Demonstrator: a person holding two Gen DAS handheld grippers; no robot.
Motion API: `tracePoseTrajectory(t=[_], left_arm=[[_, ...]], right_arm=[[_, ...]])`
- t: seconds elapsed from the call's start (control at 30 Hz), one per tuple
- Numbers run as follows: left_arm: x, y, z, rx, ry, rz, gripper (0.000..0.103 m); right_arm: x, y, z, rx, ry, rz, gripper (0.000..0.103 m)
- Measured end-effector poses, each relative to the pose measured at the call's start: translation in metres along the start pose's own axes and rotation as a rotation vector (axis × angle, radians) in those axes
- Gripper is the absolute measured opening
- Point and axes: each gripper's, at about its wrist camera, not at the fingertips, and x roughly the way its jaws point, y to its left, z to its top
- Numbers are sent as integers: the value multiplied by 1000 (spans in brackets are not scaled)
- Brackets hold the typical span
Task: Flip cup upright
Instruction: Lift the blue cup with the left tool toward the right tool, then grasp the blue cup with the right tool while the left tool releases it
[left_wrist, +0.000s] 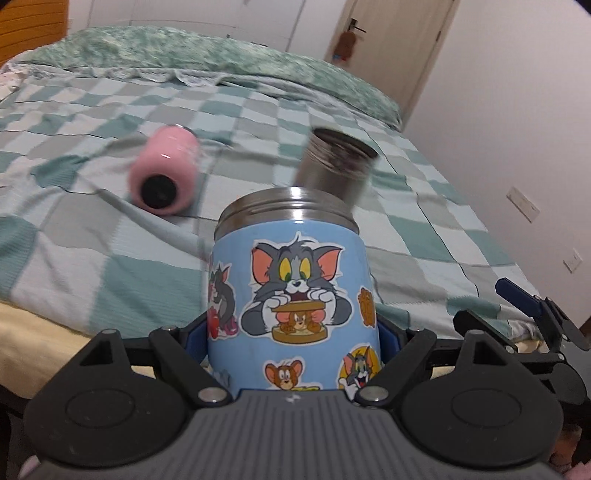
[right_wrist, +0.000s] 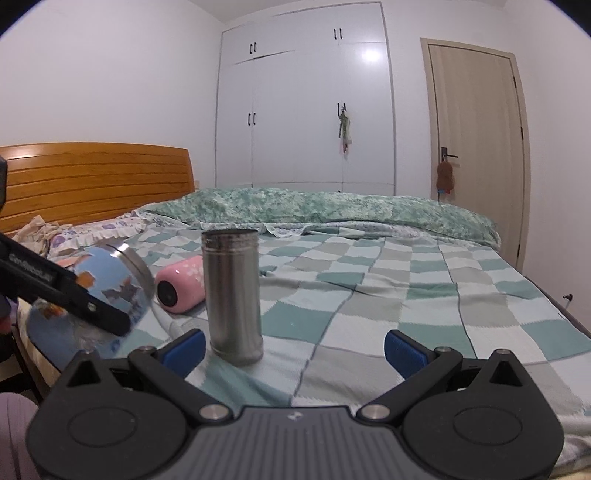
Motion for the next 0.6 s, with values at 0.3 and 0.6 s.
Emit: tracePoseTrajectory(t=[0.3, 0.6], left_arm=[[46, -34, -10, 49, 12, 19, 86], [67, -18, -6, -15, 38, 38, 86]], right_arm=[[-8, -12, -13, 18, 40, -20, 103], [-3, -10, -19, 11, 78, -22, 103]])
